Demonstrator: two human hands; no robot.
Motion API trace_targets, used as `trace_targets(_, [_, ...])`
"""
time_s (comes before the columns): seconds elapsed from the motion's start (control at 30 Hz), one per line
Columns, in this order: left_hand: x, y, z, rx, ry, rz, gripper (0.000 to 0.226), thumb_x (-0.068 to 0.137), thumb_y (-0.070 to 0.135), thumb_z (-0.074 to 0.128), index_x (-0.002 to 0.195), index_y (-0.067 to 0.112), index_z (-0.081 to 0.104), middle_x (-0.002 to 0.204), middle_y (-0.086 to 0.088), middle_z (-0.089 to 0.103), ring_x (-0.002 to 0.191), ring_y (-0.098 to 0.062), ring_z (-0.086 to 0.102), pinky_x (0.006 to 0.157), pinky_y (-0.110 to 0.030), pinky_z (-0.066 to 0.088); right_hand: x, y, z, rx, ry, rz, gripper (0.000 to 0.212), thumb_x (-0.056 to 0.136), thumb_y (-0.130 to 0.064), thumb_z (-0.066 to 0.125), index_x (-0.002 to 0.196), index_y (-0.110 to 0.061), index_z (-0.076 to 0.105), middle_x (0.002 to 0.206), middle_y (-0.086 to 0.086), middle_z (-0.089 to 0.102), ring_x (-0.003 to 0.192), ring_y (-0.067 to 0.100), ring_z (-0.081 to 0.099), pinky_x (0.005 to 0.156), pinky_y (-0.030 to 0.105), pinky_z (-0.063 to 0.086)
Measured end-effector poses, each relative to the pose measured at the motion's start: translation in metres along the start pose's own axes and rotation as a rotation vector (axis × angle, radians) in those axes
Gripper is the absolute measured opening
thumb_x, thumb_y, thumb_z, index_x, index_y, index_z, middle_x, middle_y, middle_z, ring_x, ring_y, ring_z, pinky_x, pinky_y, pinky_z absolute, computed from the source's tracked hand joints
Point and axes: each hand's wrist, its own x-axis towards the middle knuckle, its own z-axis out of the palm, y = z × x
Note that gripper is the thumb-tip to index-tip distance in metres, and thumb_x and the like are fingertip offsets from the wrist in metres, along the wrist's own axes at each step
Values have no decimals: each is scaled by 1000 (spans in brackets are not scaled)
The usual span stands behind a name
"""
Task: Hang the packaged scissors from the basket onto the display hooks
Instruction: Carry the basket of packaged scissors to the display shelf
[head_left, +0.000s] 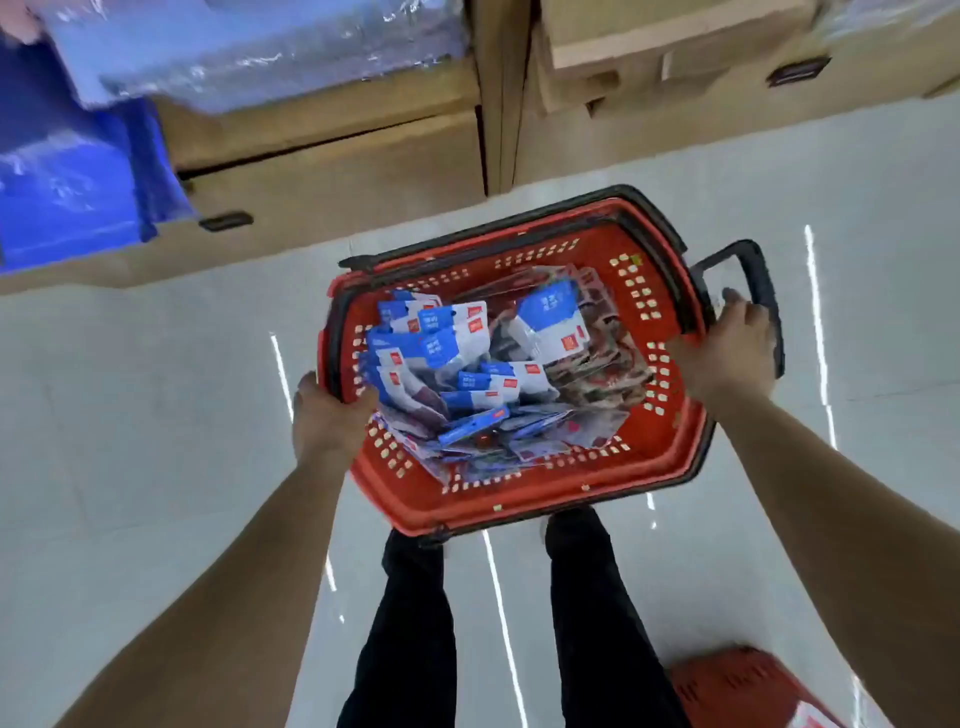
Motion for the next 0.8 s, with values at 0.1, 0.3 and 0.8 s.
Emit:
trace_targets(0.1, [4,-2,22,-63,97,-100,64,88,34,78,138,7,48,134,-16,62,117,-39,64,92,-44,52,23,12,6,124,-108,41,74,92,-36,66,152,-8,33,145,18,51,120,39,56,96,49,49])
trace_targets(0.3, [7,-15,35,-169,171,-203,50,103,46,55,136,8,54,115,-7,63,98,-29,60,84,-35,46,35,27,25,122,-111,-22,44,102,-40,58,125,-4,46,118,21,66,97,43,66,77,45,53])
trace_targets(0.8, [-30,31,-28,42,61,46,42,106,36,56,127,0,59,109,-15,67,85,-23,56,78,-35,46,-44,55,-23,319,-8,258,40,99,-36,62,123,-6,53,107,12,63,83,33,61,80,47,56])
